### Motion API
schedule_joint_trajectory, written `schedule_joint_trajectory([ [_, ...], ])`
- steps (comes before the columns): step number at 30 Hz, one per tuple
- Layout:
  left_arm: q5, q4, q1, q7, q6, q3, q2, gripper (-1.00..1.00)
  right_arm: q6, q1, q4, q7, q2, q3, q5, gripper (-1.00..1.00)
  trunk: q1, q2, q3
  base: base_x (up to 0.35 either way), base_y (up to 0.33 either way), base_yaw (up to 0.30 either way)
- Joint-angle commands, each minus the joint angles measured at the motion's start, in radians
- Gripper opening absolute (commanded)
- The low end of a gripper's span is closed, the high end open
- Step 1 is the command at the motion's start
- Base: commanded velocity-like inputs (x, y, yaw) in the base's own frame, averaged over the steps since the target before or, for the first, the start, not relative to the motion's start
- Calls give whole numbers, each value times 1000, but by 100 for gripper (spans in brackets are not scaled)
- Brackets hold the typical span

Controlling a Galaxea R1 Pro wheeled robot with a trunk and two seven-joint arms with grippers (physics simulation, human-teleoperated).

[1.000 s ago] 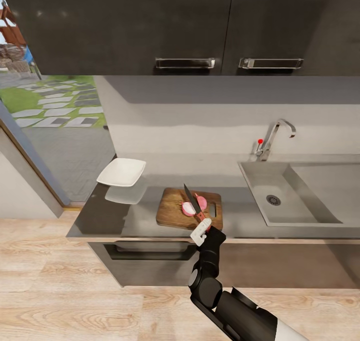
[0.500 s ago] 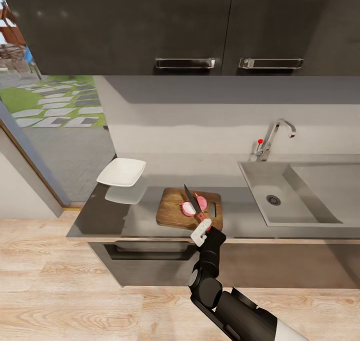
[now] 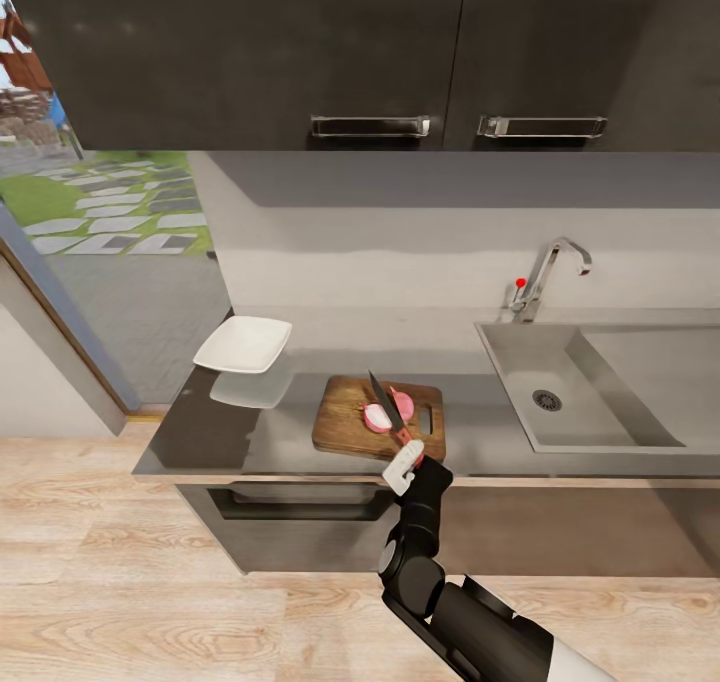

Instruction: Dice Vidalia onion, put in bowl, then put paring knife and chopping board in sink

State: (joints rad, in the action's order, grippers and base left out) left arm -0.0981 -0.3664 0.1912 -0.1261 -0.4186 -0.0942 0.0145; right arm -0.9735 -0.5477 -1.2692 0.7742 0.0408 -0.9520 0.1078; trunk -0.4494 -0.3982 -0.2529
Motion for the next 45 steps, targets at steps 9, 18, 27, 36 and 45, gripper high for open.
schedule_joint_trajectory([
  [9, -11, -2, 1, -10, 1, -6, 1, 100, -7, -1, 15, 0, 1, -4, 4, -100, -1, -2, -2, 0, 0, 0],
  [18, -10, -2, 1, -10, 1, -6, 1, 100, -4, -1, 35, -1, -1, -5, 3, -100, -1, -2, -2, 0, 0, 0],
  [27, -10, -2, 1, -10, 1, -6, 1, 100, -1, -1, 36, -2, -2, -7, 4, -100, -1, -2, -2, 0, 0, 0],
  [36, -11, -2, 1, -10, 1, -6, 1, 100, 3, -1, 19, 7, -7, 4, 10, -100, -1, -2, -2, 0, 0, 0],
  [45, -10, -2, 1, -10, 1, -6, 1, 100, 6, -1, -61, 28, -13, 80, 10, -100, -1, -2, -2, 0, 0, 0],
])
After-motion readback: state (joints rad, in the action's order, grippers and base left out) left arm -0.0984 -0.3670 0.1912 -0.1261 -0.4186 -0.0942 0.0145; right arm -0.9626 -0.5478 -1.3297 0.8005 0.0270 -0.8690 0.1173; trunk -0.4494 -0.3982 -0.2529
